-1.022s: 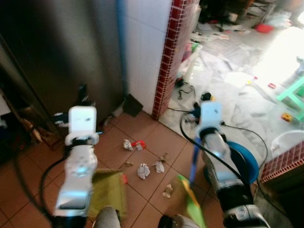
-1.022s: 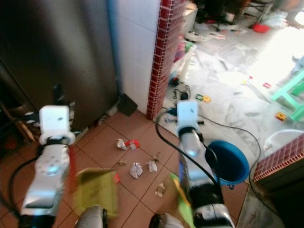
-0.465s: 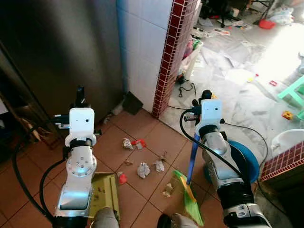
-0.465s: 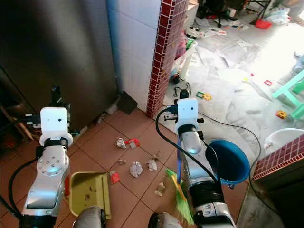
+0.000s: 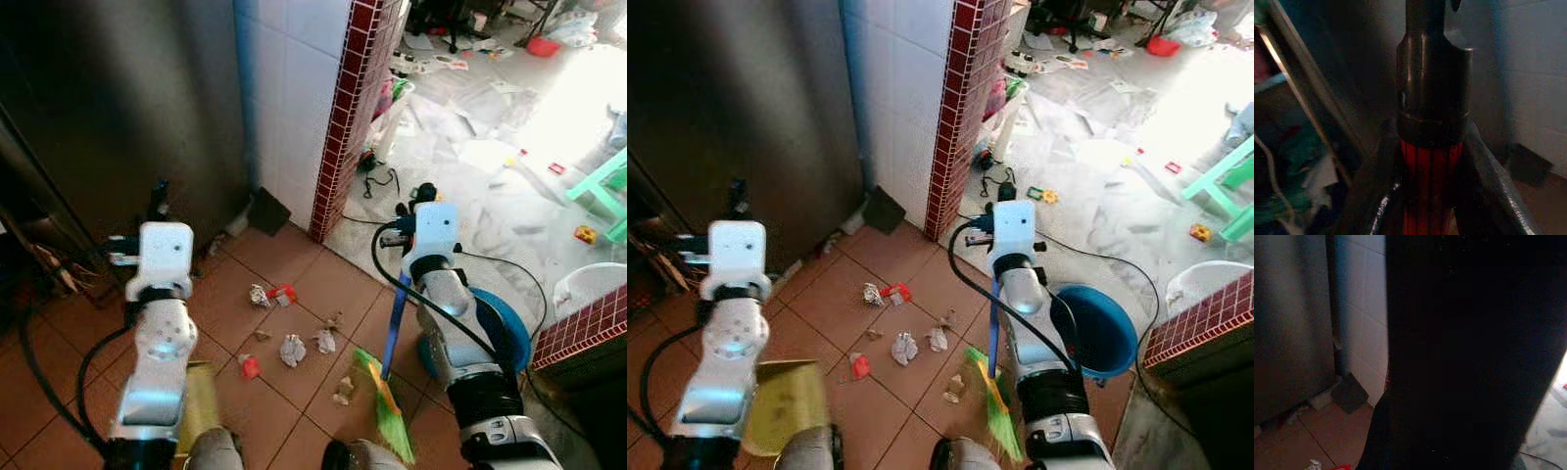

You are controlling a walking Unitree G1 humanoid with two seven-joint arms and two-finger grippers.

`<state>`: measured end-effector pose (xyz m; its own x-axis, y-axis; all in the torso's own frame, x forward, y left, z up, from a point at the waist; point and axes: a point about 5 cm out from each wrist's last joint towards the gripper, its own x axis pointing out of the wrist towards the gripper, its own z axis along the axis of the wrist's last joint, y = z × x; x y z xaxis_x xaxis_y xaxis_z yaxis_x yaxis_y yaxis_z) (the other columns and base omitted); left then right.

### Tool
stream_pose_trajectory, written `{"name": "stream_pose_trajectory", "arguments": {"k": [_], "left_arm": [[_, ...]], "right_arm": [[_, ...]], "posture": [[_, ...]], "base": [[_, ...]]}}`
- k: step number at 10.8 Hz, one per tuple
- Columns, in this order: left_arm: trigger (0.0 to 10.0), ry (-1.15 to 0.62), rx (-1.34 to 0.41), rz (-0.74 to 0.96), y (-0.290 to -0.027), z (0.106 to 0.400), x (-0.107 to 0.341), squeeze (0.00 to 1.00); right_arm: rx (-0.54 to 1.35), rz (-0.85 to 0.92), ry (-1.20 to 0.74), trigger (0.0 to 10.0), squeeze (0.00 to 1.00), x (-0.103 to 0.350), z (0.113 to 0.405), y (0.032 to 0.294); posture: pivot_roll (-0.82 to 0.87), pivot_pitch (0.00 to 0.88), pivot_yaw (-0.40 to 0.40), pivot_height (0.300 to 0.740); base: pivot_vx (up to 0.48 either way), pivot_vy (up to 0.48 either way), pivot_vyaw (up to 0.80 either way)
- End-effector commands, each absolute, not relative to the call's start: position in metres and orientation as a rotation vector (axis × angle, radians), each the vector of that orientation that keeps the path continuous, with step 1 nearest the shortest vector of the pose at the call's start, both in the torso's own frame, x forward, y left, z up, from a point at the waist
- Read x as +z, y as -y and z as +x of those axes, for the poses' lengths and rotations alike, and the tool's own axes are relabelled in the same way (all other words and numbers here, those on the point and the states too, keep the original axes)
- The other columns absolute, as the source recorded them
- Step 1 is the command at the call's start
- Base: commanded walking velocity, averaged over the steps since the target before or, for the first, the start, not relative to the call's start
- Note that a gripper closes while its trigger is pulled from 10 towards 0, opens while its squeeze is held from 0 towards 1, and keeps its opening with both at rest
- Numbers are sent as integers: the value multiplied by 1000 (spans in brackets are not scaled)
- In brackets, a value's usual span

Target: Sweep floor

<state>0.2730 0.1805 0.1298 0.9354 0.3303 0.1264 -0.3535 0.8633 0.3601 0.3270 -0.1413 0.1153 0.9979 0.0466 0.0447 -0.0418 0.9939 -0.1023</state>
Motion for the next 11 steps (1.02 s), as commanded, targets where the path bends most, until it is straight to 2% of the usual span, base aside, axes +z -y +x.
{"name": "stream_pose_trajectory", "arguments": {"k": [1, 3, 6, 7, 8, 11], "left_arm": [[10000, 96, 374, 430, -180, 276, 138, 0], [10000, 78, 386, 431, -177, 279, 136, 0], [10000, -10, 322, 401, -168, 302, 109, 0], [10000, 30, 319, 375, -166, 311, 116, 0], [10000, 76, 258, 323, -154, 325, 121, 0], [10000, 126, 168, 290, -124, 335, 117, 0]], "right_arm": [[21, -102, 51, 10000, 0, 118, 327, 148], [16, -108, 45, 10000, 0, 118, 326, 152], [-16, -43, 24, 10000, 0, 119, 323, 158], [-31, -23, 11, 10000, 0, 117, 322, 161], [-59, 14, -5, 10000, 0, 117, 323, 164], [-72, 21, -1, 10000, 0, 124, 324, 168]], "posture": [[68, 90, -103, 740], [38, 99, -104, 740], [-12, 90, -81, 740], [-17, 86, -78, 740], [-29, 78, -71, 740], [-61, 71, -64, 740]], "base": [[0, 0, 0], [0, 0, 0], [0, 0, 0], [0, 0, 0], [0, 0, 0], [0, 0, 0]]}}
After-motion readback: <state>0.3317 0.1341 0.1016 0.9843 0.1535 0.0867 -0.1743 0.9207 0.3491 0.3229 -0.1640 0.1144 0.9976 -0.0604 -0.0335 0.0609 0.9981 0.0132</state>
